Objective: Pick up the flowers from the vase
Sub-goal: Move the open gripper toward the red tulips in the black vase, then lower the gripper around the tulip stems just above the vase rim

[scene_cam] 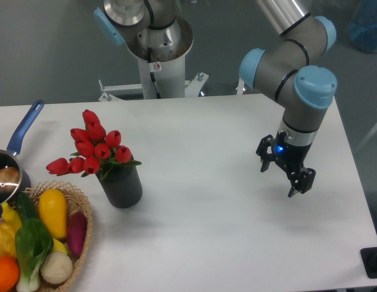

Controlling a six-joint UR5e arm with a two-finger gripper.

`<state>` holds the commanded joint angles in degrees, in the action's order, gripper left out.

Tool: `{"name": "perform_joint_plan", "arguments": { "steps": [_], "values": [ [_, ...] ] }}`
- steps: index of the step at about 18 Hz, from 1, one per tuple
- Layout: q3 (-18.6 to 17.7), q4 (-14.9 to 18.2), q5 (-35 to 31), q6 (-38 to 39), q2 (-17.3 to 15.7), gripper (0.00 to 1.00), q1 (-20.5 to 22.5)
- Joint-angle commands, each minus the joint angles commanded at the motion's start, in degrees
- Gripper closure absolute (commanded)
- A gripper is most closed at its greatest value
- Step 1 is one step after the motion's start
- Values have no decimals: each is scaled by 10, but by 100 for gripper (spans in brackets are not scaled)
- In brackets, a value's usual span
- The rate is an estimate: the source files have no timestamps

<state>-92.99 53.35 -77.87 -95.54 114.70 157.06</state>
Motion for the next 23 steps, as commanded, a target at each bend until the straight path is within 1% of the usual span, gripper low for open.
{"name": "perform_joint_plan", "arguments": {
  "steps": [4, 5, 6, 7, 8, 9, 10, 11, 13, 14, 15, 17, 19, 20, 21, 23],
  "values": [
    [-5, 0, 1, 3, -3, 0, -2],
    [-14, 0, 2, 3, -5, 0, -2],
    [-31, -2, 3, 3, -9, 0, -3],
    [-46, -10, 10, 3, -11, 0, 0],
    [-65, -21, 31, 9, -16, 0, 4],
    [-77, -25, 62, 13, -22, 0, 6],
    [-94, -25, 101, 15, -32, 0, 9],
    [-106, -26, 125, 13, -45, 0, 14],
    [-129, -25, 141, 13, -68, 0, 10],
    [-135, -22, 148, 14, -76, 0, 5],
    [-144, -20, 169, 15, -80, 0, 5],
    [-162, -16, 231, 22, -87, 0, 4],
    [-172, -13, 312, 64, -87, 0, -8],
    [-172, -13, 339, 79, -87, 0, -13],
    [-173, -12, 351, 83, -88, 0, -16],
    [-178, -9, 348, 85, -94, 0, -33]
  ]
}}
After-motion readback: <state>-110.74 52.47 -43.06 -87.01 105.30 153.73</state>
